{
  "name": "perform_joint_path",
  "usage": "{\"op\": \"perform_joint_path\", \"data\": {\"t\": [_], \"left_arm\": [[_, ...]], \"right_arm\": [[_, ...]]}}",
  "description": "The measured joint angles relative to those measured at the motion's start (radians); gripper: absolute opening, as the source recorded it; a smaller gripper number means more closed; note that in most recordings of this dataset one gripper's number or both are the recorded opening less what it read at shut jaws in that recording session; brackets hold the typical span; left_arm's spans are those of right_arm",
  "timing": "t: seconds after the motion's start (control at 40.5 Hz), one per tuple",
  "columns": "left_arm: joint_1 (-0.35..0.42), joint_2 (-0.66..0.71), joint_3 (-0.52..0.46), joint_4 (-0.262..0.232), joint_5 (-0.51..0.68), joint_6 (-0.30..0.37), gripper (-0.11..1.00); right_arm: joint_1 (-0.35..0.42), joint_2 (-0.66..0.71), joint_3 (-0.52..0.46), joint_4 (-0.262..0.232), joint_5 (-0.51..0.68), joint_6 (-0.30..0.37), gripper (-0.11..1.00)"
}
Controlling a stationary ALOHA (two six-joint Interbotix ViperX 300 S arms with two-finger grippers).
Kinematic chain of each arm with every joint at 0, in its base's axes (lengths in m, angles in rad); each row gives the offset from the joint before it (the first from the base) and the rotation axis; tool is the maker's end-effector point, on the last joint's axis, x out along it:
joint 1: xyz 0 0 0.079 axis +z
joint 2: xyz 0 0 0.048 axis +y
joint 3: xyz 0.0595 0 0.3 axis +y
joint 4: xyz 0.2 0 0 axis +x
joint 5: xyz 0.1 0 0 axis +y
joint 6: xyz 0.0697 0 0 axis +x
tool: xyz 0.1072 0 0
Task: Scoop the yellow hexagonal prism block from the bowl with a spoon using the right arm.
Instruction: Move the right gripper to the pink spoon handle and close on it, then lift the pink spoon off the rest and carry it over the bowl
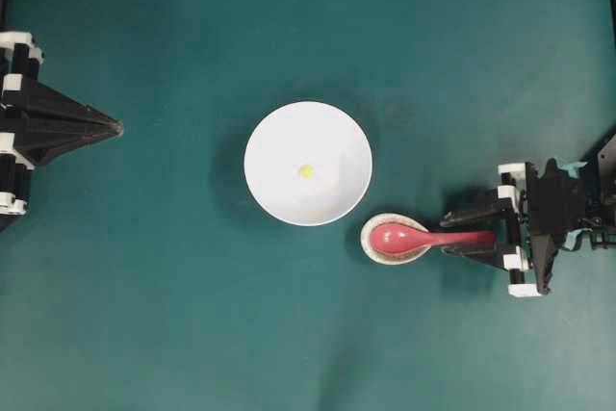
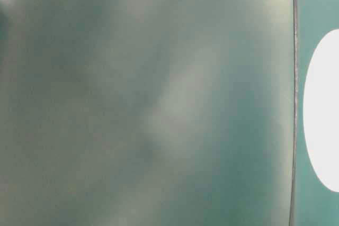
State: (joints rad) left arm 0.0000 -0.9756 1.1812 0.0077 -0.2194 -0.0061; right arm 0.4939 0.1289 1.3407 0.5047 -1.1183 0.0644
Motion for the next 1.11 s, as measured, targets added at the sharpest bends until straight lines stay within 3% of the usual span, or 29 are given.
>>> {"op": "perform_joint_path", "data": {"t": [0.519, 0.642, 0.865, 1.112], "left_arm": [[0.000, 0.000, 0.000, 0.002, -0.003, 0.000, -0.01], [0.000, -0.002, 0.000, 0.000, 0.000, 0.000, -0.01], [0.000, -0.002, 0.000, 0.002, -0.003, 0.000, -0.01], [0.000, 0.000, 0.000, 0.000, -0.003, 0.000, -0.01]], "right_arm": [[0.000, 0.002, 0.000, 0.000, 0.000, 0.000, 0.49], [0.002, 0.002, 0.000, -0.002, -0.002, -0.002, 0.45], [0.003, 0.000, -0.002, 0.000, 0.000, -0.002, 0.25], [0.003, -0.052, -0.005, -0.002, 0.000, -0.021, 0.23]]}}
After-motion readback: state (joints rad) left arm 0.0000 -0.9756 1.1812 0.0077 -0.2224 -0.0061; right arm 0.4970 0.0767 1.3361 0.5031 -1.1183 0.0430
